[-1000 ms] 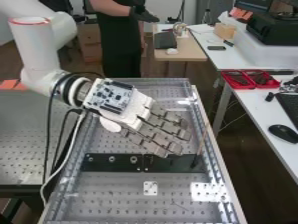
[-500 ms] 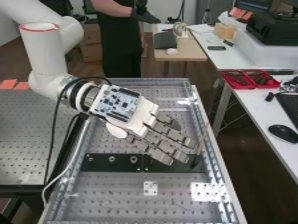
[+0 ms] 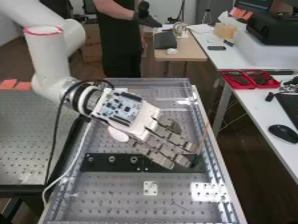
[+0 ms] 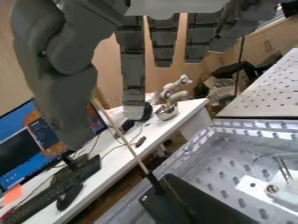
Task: Grab the drill bit and place it in the clear container
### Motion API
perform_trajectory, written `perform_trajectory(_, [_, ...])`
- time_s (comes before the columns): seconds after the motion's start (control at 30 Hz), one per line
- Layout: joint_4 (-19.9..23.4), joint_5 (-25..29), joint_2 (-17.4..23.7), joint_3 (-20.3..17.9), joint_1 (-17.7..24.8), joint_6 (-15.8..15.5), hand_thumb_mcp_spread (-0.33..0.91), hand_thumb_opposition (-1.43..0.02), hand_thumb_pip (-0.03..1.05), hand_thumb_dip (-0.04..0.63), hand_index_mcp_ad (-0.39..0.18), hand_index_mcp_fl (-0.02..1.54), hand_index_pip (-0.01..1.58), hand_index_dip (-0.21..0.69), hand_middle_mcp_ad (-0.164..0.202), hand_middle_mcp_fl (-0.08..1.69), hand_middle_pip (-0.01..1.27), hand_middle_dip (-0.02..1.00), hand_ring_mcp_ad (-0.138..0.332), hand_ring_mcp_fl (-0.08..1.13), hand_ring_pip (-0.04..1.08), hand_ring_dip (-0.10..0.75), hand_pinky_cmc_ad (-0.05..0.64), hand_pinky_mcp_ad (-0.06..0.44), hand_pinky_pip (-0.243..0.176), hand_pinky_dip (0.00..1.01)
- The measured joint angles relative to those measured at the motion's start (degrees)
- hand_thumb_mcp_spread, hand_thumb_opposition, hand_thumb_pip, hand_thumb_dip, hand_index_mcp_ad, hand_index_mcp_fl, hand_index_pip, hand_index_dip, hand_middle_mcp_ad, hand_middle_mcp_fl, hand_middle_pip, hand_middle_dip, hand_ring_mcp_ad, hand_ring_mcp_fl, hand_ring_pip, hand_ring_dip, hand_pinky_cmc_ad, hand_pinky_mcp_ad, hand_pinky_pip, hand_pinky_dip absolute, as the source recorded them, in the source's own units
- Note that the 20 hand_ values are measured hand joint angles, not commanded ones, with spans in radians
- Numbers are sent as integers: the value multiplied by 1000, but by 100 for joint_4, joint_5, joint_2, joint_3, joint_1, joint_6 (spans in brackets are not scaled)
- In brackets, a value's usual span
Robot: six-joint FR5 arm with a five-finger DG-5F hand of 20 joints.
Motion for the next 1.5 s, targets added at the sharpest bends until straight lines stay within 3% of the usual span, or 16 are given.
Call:
perform_trajectory(0.57, [-59,257,-656,410,17,54,435,-817,534,243,-3,253,1152,396,93,105,110,157,148,44,91,-5,96,73,-106,120])
perform_trajectory(0.67, [-97,265,-731,483,5,54,487,-817,529,243,-3,241,1185,403,93,101,106,161,148,47,89,-5,105,75,-106,119])
perform_trajectory(1.23, [-210,197,-971,703,-26,7,506,-848,518,283,-24,204,1203,426,94,119,110,175,162,58,112,0,126,72,-108,126])
perform_trajectory(1.3, [-196,202,-980,705,-27,2,531,-848,522,284,-23,222,1203,426,77,120,110,175,164,61,108,0,126,73,-105,126])
perform_trajectory(1.5, [-151,222,-1012,719,-31,19,531,-862,518,298,-37,271,1213,426,79,134,105,176,162,65,101,7,134,73,-108,126])
